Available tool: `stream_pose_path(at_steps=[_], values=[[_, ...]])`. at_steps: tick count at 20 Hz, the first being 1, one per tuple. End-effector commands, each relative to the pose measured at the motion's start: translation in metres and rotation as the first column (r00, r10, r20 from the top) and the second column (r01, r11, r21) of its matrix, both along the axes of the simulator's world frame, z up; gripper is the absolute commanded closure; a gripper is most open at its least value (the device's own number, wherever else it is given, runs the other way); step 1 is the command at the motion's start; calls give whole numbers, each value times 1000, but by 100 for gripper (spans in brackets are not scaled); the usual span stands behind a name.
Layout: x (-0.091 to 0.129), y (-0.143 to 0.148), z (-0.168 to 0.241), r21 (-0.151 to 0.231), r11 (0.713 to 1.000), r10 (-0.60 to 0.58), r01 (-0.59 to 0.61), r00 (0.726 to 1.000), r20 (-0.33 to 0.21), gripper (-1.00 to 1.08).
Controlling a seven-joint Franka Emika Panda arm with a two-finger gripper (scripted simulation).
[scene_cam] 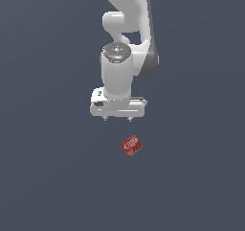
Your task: Pick up the object and move it to a goal position.
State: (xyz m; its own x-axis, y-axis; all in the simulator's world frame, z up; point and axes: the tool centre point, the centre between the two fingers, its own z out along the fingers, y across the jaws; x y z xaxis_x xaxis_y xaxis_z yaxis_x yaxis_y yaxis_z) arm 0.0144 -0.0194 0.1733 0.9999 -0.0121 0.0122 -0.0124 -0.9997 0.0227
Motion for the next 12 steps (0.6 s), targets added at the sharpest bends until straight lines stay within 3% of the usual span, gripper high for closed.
stream_pose_path(at_steps=[1,12], values=[[0,0,0,0,1000,0,0,1000,0,-92],[6,-4,5,-11,1000,8,-8,1000,8,-92]])
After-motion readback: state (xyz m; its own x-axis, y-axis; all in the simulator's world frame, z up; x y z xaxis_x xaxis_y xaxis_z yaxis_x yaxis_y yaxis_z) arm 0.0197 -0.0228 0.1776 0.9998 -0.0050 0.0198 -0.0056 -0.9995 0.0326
